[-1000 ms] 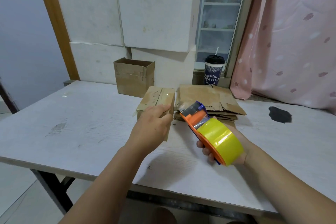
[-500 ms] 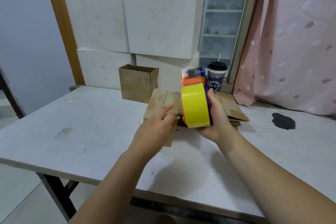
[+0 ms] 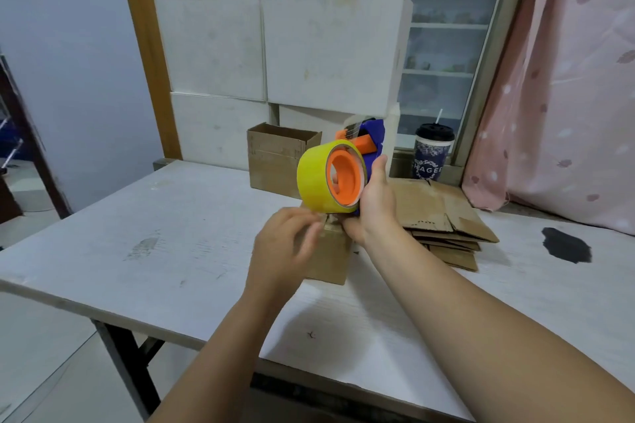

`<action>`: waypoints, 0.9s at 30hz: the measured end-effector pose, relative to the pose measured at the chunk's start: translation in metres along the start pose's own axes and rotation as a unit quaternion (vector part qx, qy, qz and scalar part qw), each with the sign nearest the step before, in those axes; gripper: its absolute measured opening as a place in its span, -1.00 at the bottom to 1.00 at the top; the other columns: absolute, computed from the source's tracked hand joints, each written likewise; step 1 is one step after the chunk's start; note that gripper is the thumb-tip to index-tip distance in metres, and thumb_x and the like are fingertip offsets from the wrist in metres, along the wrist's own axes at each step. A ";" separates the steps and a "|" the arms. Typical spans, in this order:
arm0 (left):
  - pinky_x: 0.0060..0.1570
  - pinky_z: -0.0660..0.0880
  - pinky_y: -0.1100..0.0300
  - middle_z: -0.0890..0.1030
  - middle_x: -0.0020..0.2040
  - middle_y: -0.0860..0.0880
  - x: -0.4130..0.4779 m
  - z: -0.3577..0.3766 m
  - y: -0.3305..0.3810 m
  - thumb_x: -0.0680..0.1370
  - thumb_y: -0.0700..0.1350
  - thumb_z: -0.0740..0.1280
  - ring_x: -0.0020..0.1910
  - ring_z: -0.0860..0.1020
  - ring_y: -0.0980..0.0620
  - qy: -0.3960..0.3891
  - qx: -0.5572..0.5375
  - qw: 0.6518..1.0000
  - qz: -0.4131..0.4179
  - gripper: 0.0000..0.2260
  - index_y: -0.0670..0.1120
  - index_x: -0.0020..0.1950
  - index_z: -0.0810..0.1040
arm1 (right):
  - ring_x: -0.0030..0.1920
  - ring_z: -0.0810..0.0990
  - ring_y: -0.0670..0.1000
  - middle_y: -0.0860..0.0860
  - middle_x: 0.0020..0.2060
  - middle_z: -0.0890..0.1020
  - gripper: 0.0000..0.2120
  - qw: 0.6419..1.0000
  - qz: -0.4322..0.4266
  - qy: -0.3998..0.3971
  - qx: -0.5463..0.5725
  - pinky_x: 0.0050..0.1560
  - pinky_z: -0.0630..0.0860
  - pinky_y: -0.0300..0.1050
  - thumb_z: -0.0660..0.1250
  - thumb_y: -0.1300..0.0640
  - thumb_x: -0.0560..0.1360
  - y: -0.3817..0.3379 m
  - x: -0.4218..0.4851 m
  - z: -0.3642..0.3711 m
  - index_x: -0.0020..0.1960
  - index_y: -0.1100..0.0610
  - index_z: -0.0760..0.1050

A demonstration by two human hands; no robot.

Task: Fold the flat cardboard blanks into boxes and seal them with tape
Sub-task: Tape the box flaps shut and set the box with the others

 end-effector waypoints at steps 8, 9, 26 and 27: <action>-0.23 0.52 0.38 0.67 -0.20 0.06 -0.010 -0.003 -0.047 0.58 -0.28 0.25 -0.22 0.64 0.11 0.000 -0.272 0.916 -0.293 -0.73 0.06 -0.05 0.63 | 0.01 0.67 0.21 0.11 -0.25 0.71 -0.46 0.999 0.025 -0.002 -0.025 0.13 0.54 0.26 0.09 -0.34 0.54 0.006 0.009 0.004 -0.18 0.03 0.63; -0.23 0.52 0.38 0.66 -0.21 0.04 -0.010 -0.002 -0.048 0.57 -0.29 0.27 -0.22 0.64 0.10 -0.001 -0.279 0.914 -0.295 -0.74 0.06 -0.05 0.63 | -0.03 0.67 0.20 0.11 -0.27 0.71 -0.44 0.999 0.027 -0.004 -0.024 0.13 0.54 0.25 0.09 -0.34 0.54 0.006 0.010 0.003 -0.26 0.02 0.65; 0.16 0.37 0.24 0.43 0.32 0.16 0.008 0.009 -0.058 0.60 -0.28 0.17 0.23 0.38 0.13 -0.173 -0.021 0.984 -0.035 -0.68 0.02 0.27 0.47 | 0.13 0.59 0.27 0.18 0.16 0.61 -0.46 0.993 0.112 -0.043 -0.011 -0.05 0.58 0.16 0.07 -0.35 0.54 0.007 0.017 0.003 0.31 -0.02 0.45; 0.16 0.36 0.30 0.41 0.28 0.27 0.008 0.010 -0.059 0.60 -0.28 0.15 0.24 0.40 0.16 -0.183 -0.030 0.982 -0.036 -0.67 0.01 0.31 0.44 | 0.13 0.59 0.27 0.18 0.16 0.61 -0.46 0.992 0.114 -0.043 -0.009 -0.06 0.58 0.16 0.08 -0.35 0.53 0.008 0.017 0.003 0.30 -0.01 0.45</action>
Point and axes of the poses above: each hand's wrist, its own x-axis towards the middle knuckle, its own z-axis out of the palm, y = z × x, the point moved 4 cm from there along x, towards the middle knuckle
